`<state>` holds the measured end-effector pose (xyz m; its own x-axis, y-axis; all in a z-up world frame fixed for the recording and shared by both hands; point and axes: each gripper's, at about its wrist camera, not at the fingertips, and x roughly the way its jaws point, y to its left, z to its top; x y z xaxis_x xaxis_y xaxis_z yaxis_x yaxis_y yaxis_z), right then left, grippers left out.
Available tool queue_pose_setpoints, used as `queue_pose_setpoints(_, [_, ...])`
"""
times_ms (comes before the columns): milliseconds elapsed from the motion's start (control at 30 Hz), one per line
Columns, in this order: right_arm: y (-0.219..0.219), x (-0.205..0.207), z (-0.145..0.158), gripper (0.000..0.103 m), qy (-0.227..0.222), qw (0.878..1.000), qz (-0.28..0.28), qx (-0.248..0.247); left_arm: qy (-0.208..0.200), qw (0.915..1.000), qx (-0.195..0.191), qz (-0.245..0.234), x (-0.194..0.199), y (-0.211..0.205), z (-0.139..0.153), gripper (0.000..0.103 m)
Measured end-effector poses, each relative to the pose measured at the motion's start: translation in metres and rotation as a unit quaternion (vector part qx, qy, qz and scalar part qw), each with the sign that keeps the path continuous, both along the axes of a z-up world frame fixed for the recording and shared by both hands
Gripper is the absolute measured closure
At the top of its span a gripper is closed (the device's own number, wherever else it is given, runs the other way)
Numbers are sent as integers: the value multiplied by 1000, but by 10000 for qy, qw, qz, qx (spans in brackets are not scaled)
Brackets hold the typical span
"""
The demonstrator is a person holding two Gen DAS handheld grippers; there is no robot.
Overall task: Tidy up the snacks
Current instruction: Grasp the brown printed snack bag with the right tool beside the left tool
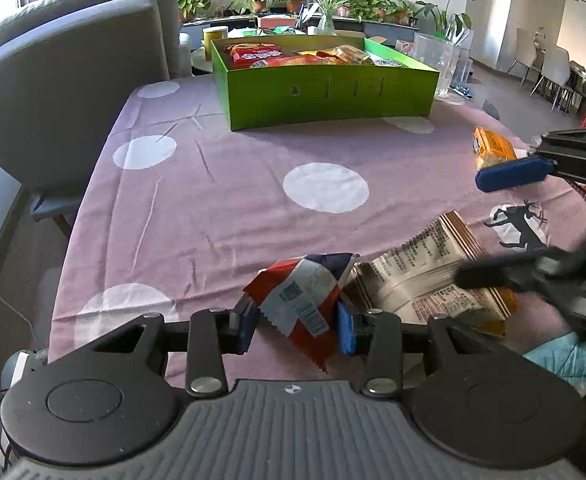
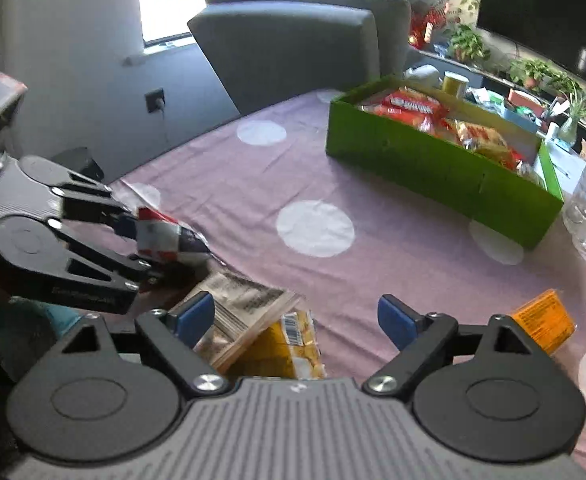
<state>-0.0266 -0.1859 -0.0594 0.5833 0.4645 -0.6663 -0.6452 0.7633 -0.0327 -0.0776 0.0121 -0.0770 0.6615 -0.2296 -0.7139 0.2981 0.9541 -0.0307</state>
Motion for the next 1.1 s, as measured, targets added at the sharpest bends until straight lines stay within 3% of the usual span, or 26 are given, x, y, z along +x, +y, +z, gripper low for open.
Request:
queue_pose_setpoints(100, [-5,-7,4,14,158,9982,551,193,-17,10000,8,18,1,-1,0,66])
queue_pose_setpoints(200, [7,-15,-6,13,169,9941,1033,-286,-18,10000,-10,32,1,-1,0,66])
queue_pose_setpoints(267, [18,-16,-17,13,79,9924,1025,-669,-14,10000,-21,29,1,0,0,66])
queue_pose_setpoints(333, [23,-6,-23,13,73,9943,759,-750,-10,10000,-35,34,1,0,0,66])
queue_pose_setpoints(433, [18,19,-23,13,344,9991,28,-230,-4,10000,-54,71,5,0,0,66])
queue_pose_setpoints(567, [8,45,-25,13,496,9928,-1086,41,6,9999,-65,95,13,-1,0,65])
queue_pose_setpoints(667, [1,50,-24,13,528,9900,-1300,154,-8,9999,-55,89,22,-3,0,66])
queue_pose_setpoints(800, [2,43,-18,13,349,9948,-956,92,-6,10000,-39,76,30,-4,0,65])
queue_pose_setpoints(967, [20,44,-15,13,-201,9979,-231,-564,19,9998,-108,168,36,0,0,65])
queue_pose_setpoints(1100, [34,56,-18,13,-303,9951,330,-882,19,9997,-68,230,38,4,1,66])
